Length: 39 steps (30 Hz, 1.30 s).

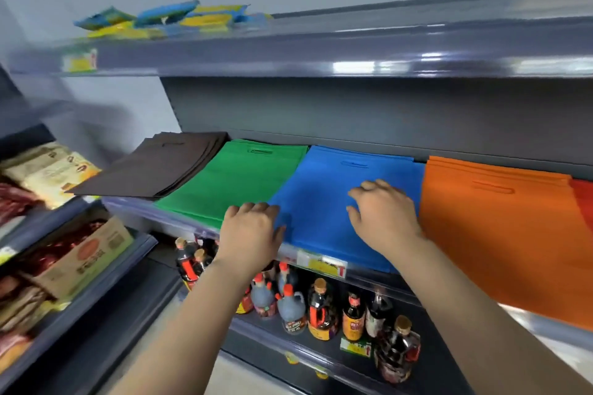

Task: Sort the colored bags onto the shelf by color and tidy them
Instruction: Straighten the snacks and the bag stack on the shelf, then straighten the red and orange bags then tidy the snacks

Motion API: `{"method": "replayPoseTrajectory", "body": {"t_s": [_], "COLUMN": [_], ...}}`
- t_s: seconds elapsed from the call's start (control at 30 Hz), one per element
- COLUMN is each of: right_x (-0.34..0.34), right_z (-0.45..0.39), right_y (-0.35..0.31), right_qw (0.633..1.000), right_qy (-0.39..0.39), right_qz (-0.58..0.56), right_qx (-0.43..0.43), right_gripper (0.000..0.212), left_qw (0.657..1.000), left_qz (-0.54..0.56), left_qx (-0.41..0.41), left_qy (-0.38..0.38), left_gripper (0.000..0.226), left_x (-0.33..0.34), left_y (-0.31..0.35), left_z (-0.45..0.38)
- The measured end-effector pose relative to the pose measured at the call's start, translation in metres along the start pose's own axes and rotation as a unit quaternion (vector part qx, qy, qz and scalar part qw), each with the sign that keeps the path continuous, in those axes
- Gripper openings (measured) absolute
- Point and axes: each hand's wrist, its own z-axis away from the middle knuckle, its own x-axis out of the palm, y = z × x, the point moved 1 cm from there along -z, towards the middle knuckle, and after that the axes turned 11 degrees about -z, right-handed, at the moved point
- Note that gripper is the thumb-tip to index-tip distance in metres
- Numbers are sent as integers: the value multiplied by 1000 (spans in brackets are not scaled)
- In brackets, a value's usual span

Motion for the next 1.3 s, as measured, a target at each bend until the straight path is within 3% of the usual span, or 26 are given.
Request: {"method": "replayPoseTrajectory", "body": {"t_s": [0.23,0.5,0.7,0.93,1.3], "right_x": [37,69,89,109,156], "right_z": [-61,-119,-145,-176,-276], "right_y": [-143,-344,-472,-573,-700], "right_qw": [989,952,916,880,828], "right_qy": [-27,-21,-33,-51,-53], "right_qz": [-43,-90,-130,-171,-214], "right_qx": [-142,-292,-377,-440,-515], "right_gripper": [33,32,33,33,37], "left_qw": [991,956,915,876,823], "left_qz": [-61,-118,-157,-159,-189], "left_qx": [-112,-260,-358,-445,-524], "left_qy": [-31,-71,-100,-100,-115], "left_gripper": [40,23,42,42,43], "left_x": [3,7,3,11,52], "left_y": [-136,-311,-411,-490,-605], "left_z": [50,138,199,237,223]}}
